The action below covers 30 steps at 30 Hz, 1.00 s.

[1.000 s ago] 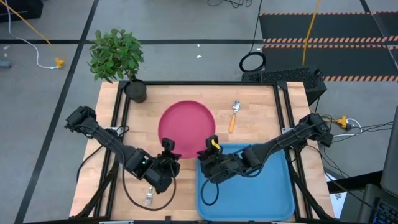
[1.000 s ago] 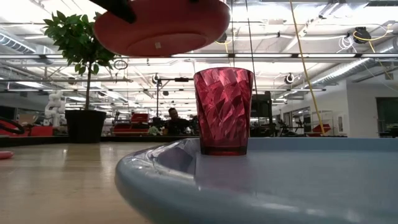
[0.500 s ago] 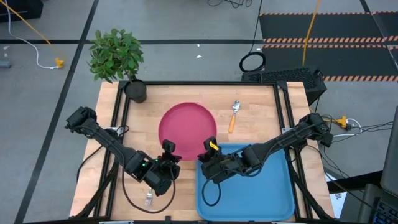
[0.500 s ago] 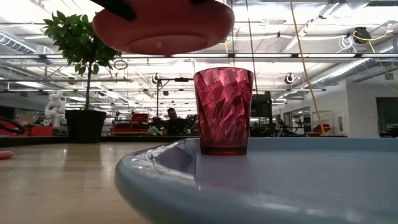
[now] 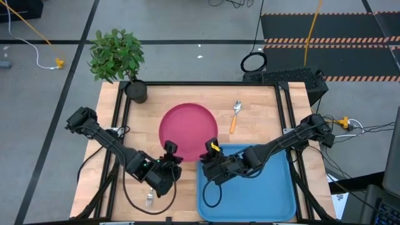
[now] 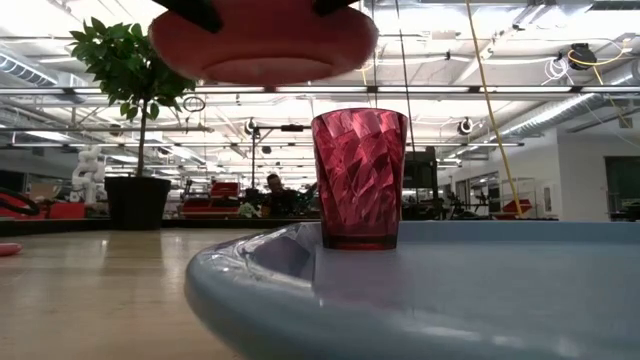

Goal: Pick and place plate/cup/fork/spoon on tray
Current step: Put the red plate on the bottom right of the red cup on the blue tray

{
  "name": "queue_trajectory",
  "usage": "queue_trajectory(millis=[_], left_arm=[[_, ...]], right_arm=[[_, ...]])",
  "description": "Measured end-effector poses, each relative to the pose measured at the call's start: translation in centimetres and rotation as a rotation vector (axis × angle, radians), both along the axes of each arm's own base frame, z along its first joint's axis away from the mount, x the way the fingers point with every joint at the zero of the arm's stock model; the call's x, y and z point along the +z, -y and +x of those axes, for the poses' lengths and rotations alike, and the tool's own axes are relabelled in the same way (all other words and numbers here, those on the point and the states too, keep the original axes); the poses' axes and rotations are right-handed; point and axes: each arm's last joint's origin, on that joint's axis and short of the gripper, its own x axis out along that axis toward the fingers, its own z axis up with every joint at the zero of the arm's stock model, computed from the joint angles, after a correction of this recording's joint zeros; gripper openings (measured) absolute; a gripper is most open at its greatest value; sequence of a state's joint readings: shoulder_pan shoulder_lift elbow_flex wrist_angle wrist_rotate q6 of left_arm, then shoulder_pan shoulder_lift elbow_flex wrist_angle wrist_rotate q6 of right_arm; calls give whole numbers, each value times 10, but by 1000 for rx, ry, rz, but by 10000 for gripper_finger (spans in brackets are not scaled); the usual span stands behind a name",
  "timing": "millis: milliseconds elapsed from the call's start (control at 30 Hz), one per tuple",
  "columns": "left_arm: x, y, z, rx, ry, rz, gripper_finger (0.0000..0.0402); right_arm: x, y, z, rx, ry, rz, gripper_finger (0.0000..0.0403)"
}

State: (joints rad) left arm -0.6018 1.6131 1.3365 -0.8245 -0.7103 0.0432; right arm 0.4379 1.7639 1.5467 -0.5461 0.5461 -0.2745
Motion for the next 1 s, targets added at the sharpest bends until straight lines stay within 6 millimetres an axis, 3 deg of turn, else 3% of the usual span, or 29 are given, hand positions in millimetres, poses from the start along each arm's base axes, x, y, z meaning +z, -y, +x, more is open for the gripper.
queue_trajectory(millis=[200, 433, 567, 833, 1000], left_arm=[[2, 3, 4, -66, 13, -7, 12], [3, 2, 5, -72, 17, -2, 18], [5, 2, 7, -66, 37, -14, 24], [15, 11, 13, -55, 198, 10, 136], [26, 21, 6, -89, 268, 21, 187]], right_arm=[[-12, -3, 6, 5, -23, -16, 88], [-13, -5, 6, 28, -27, -34, 13], [-11, -10, 3, 27, -8, -47, 15], [-1, -21, -7, -12, 53, -26, 5], [16, -37, -27, -11, 113, -45, 6]])
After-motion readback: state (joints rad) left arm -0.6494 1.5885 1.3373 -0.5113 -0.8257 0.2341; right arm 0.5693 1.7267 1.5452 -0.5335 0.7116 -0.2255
